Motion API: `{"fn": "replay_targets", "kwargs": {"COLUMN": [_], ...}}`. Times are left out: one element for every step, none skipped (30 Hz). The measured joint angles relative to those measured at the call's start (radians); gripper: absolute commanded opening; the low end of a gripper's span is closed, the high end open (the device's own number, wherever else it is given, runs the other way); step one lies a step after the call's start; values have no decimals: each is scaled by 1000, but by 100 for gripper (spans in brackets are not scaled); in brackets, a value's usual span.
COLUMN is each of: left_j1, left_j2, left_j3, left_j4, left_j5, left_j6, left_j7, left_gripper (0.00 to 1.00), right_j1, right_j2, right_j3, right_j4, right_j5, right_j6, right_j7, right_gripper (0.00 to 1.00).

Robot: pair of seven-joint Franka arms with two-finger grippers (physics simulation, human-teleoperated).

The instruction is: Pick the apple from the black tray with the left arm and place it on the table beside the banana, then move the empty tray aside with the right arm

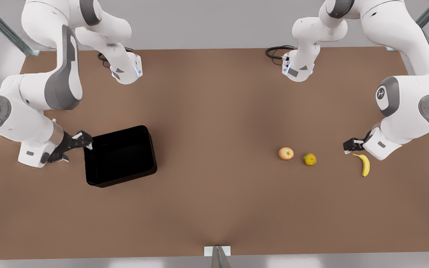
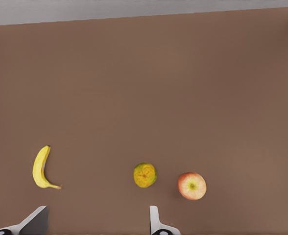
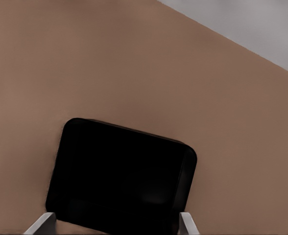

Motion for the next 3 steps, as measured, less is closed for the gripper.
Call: {"fn": "replay_targets", "kwargs": {"left_j1": [-1, -2, -2], "left_j2": [0, 1, 1], "left_j3": [0, 0, 0], "left_j4": [0, 0, -1], "left_j5": [4, 7, 10], "left_j6": [1, 2, 3], "left_j7": [0, 0, 1], "left_gripper": [100, 100, 100], "right_j1": [-2, -6, -12], "right_j2": [-16, -23, -27], "right_j3": [9, 9, 9], "right_j4": [3, 5, 5], "right_j5": [-11, -20, -26], "right_j6": [-21, -39, -54], "right_j7": [5, 9, 13], "right_gripper": [100, 100, 100]}}
